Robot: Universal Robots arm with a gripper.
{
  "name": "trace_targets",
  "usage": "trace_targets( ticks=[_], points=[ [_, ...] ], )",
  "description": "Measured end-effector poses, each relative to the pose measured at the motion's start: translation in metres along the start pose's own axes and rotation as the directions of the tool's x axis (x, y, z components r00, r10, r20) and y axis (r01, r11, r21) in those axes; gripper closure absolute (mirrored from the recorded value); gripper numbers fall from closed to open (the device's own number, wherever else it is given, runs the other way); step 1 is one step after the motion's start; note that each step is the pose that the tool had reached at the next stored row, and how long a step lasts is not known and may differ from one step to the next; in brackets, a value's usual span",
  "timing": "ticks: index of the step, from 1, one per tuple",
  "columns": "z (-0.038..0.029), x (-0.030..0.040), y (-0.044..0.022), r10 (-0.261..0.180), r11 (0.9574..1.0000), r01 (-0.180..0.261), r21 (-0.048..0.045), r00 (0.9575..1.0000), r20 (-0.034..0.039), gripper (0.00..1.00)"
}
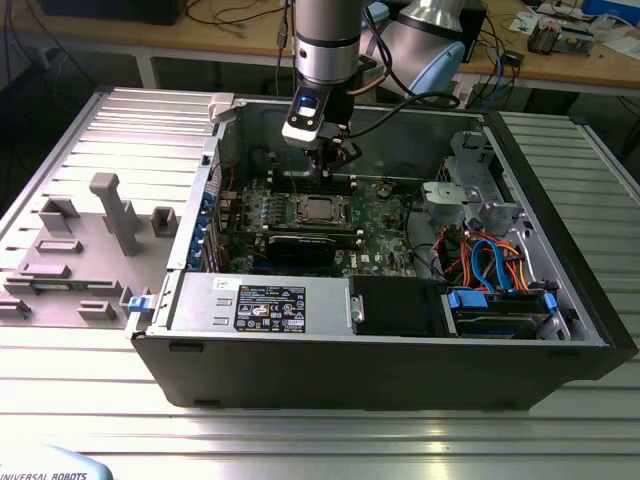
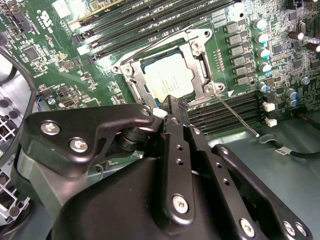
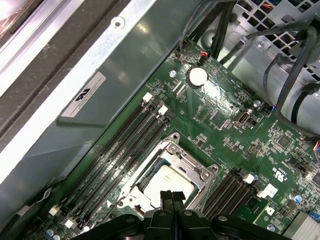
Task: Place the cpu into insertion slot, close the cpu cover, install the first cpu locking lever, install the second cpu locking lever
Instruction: 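Install the first cpu locking lever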
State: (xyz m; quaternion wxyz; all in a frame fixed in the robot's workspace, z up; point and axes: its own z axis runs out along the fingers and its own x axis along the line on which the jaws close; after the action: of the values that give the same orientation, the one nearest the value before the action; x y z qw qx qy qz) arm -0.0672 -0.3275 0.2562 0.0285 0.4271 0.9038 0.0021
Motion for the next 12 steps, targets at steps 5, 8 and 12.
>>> trace_targets(
  ticks=[5, 8, 12],
  points=[
    [0.0000, 0.0000, 0.0000, -0.007, 1.0000, 0.007, -0.0003, 1.0000, -0.0002, 0.89],
    [0.0000, 0.0000, 0.0000, -0.010, 1.0000, 0.010, -0.0005, 1.0000, -0.0003, 0.89],
    [0.0000, 0.0000, 0.0000, -0.015, 0.9999, 0.015, -0.0007, 0.9999, -0.0004, 0.89]
  ],
)
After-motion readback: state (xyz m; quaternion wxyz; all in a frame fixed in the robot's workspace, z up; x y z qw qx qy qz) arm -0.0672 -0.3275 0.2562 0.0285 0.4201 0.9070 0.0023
